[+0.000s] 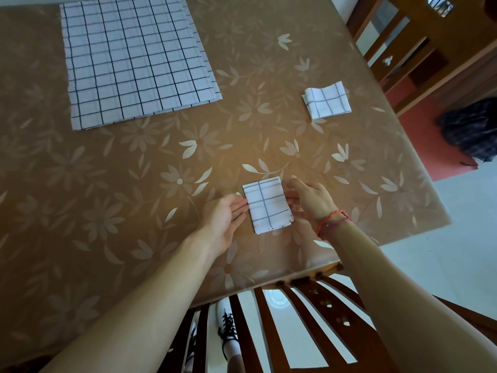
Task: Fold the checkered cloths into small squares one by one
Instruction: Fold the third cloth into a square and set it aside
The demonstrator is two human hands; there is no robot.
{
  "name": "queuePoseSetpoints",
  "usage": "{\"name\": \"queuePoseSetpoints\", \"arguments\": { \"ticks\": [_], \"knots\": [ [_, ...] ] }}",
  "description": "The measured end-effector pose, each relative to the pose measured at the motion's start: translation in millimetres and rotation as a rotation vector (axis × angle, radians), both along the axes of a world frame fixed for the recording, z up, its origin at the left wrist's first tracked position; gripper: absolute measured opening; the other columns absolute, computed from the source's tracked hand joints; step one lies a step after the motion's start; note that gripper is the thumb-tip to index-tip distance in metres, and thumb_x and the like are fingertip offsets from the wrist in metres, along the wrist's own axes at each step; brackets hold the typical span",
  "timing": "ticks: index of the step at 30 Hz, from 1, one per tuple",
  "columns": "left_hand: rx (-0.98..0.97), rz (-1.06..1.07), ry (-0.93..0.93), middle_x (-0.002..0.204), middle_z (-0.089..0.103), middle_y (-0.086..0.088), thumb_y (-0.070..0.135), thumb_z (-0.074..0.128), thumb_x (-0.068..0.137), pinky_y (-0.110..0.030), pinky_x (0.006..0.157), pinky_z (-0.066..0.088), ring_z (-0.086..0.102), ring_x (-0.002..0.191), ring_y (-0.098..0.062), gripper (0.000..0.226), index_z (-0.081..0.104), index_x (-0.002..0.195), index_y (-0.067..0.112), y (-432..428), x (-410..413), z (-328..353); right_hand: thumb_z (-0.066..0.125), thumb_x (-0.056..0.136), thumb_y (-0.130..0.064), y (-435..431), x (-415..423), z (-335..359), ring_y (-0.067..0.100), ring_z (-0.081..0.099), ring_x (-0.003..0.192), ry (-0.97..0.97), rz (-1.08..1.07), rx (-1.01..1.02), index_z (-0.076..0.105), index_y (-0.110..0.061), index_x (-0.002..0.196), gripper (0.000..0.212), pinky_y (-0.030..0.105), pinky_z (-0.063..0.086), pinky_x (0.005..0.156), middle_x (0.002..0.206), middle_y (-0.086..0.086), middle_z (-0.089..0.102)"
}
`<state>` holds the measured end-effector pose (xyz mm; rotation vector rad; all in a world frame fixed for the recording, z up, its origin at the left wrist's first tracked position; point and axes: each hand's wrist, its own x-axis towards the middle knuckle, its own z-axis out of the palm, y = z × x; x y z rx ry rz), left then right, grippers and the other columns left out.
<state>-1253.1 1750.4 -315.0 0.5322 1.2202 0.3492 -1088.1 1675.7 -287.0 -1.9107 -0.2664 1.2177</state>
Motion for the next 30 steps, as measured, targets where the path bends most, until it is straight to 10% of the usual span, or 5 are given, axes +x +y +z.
{"name": "queuePoseSetpoints", "arguments": {
  "ticks": [6, 10, 16, 23, 30],
  "knots": [
    [0.020, -0.046, 0.031, 0.119, 0.065, -0.012, 0.017, 0.053, 0.097, -0.032, 0.097, 0.048, 0.063, 0.110, -0.021, 0.031, 0.059, 0.123, 0.000, 2.5, -4.8, 5.3, 0.052, 0.090, -0.036, 0.7, 2.3, -3.8, 0.020, 0.057, 0.075, -0.089, 0.049, -0.047, 0.065, 0.008, 0.098, 0.046, 0.037, 0.050, 0.072, 0.087, 0.021, 0.069],
    [0.143, -0.149, 0.091, 0.123, 0.064, -0.006, 0.024, 0.055, 0.096, -0.031, 0.097, 0.047, 0.061, 0.111, -0.017, 0.037, 0.055, 0.130, 0.009, 6.4, -19.4, 16.2, 0.046, 0.093, -0.037, 3.1, -0.4, 7.0, 0.011, 0.059, 0.076, -0.275, 0.178, -0.044, 0.068, -0.021, 0.080, 0.030, 0.028, 0.046, 0.072, 0.077, -0.008, 0.066],
    [0.431, -0.209, 0.238, 0.105, 0.070, 0.011, 0.036, 0.062, 0.091, -0.041, 0.102, 0.047, 0.063, 0.103, -0.010, 0.007, 0.067, 0.091, 0.032, 22.0, -62.8, 53.0, 0.048, 0.094, -0.049, 23.6, -31.8, 40.9, 0.015, 0.054, 0.112, -0.379, 0.320, -0.021, 0.051, -0.020, 0.135, 0.050, 0.032, 0.040, 0.100, 0.105, -0.012, 0.060],
    [0.883, -0.305, 0.495, 0.122, 0.052, 0.009, 0.037, 0.063, 0.093, -0.002, 0.080, 0.037, 0.053, 0.103, -0.002, 0.041, 0.059, 0.127, 0.016, 42.3, -128.5, 108.5, 0.052, 0.094, -0.042, 50.9, -87.1, 76.9, 0.016, 0.056, 0.115, -0.546, 0.473, 0.062, 0.044, -0.027, 0.140, 0.050, 0.028, 0.040, 0.097, 0.128, 0.002, 0.058],
    [1.296, -0.480, 0.885, 0.137, 0.049, -0.011, 0.066, 0.042, 0.080, -0.047, 0.108, 0.038, 0.043, 0.131, -0.032, 0.076, 0.056, 0.133, 0.014, 68.2, -202.2, 135.1, 0.040, 0.091, -0.059, 73.1, -140.7, 116.5, 0.027, 0.046, 0.125, -0.898, 0.663, 0.107, 0.029, -0.039, 0.144, 0.059, 0.040, 0.040, 0.102, 0.139, 0.002, 0.046]
  ]
}}
